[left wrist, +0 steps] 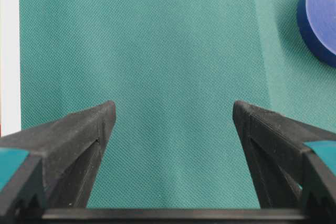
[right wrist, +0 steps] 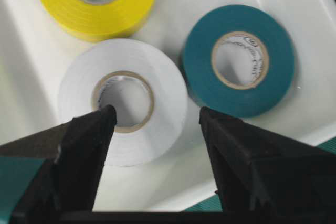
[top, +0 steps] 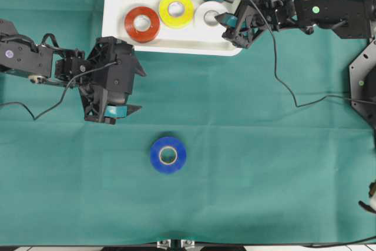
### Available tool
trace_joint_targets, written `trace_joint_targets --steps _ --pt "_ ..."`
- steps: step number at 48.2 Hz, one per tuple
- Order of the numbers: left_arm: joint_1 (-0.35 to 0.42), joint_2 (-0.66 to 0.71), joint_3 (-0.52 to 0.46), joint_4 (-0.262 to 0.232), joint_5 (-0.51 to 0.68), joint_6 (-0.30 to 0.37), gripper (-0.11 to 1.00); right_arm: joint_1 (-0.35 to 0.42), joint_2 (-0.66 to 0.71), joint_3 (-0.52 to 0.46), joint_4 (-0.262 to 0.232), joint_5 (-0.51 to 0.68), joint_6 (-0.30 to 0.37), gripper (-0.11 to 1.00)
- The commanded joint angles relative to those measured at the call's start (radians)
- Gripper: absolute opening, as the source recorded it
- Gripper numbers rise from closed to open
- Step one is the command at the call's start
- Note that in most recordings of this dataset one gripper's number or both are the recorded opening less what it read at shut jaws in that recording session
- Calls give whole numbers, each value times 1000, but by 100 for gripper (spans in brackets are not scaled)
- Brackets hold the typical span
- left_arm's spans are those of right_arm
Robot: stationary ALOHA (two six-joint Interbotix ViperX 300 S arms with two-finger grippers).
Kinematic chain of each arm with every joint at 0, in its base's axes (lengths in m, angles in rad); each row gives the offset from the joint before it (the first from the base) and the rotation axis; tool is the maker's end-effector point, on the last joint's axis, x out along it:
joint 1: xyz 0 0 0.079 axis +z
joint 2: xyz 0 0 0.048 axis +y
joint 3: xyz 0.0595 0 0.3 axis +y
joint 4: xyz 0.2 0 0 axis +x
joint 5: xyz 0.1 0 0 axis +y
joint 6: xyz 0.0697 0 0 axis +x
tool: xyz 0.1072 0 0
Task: Put the tape alternately from left to right into the white case.
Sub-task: 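Carry the white roll with the right gripper into the tray's right side, then open the right gripper and withdraw it down from the tray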
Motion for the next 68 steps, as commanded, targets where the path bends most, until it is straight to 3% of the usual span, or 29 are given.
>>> trace_joint_targets --steps 1,23,68 --pt "-5 -20 5 -2 -9 0 60 -2 -14 -3 -3 -28 5 72" --pt "-5 -20 3 -2 -8 0 60 69 -41 23 2 -169 6 71" --pt "-5 -15 0 -2 -3 -2 60 342 -55 32 17 -106 11 71"
